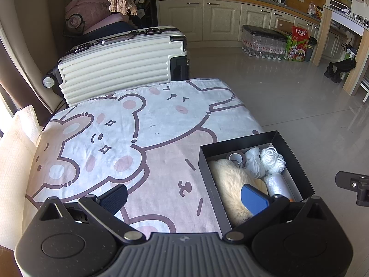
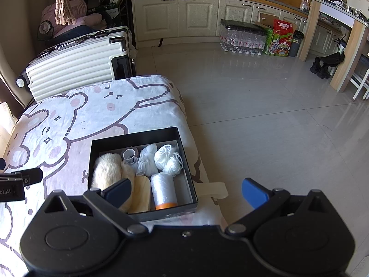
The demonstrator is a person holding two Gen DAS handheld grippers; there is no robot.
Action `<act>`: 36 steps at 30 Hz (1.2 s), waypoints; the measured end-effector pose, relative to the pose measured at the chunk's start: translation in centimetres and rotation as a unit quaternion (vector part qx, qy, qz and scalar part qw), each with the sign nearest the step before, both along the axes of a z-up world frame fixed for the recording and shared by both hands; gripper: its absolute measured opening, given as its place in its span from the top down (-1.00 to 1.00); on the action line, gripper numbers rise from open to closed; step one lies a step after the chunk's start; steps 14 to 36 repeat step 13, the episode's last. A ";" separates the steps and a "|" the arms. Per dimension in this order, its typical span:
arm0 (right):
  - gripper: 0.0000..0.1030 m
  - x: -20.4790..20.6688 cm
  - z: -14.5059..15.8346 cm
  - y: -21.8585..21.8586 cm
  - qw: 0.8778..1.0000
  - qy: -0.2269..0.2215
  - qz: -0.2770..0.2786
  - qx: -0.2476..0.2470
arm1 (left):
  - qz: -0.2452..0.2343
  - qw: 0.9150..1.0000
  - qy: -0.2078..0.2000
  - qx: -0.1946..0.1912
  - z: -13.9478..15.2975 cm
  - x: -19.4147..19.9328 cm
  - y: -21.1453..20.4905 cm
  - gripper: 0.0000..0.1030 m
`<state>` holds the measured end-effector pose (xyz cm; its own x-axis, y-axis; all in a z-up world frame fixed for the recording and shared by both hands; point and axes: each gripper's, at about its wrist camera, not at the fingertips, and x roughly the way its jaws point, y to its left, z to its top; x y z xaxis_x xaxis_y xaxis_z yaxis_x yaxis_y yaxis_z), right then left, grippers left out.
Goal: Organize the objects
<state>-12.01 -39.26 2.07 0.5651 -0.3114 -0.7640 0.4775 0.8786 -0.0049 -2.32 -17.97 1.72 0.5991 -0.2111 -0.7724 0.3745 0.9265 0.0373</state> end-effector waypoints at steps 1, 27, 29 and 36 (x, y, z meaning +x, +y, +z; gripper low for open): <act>-1.00 0.0 -0.1 0.0 1.000 0.000 0.001 0.000 | 0.000 1.000 0.000 0.000 0.0 0.0 0.0 -1.00; -1.00 0.0 -0.1 -0.1 1.000 0.003 0.002 0.000 | -0.001 1.000 0.003 0.001 -0.3 -0.2 -0.2 -1.00; -1.00 0.0 -0.1 -0.1 1.000 0.003 0.002 0.000 | -0.001 1.000 0.003 0.001 -0.3 -0.2 -0.2 -1.00; -1.00 0.0 -0.1 -0.1 1.000 0.003 0.002 0.000 | -0.001 1.000 0.003 0.001 -0.3 -0.2 -0.2 -1.00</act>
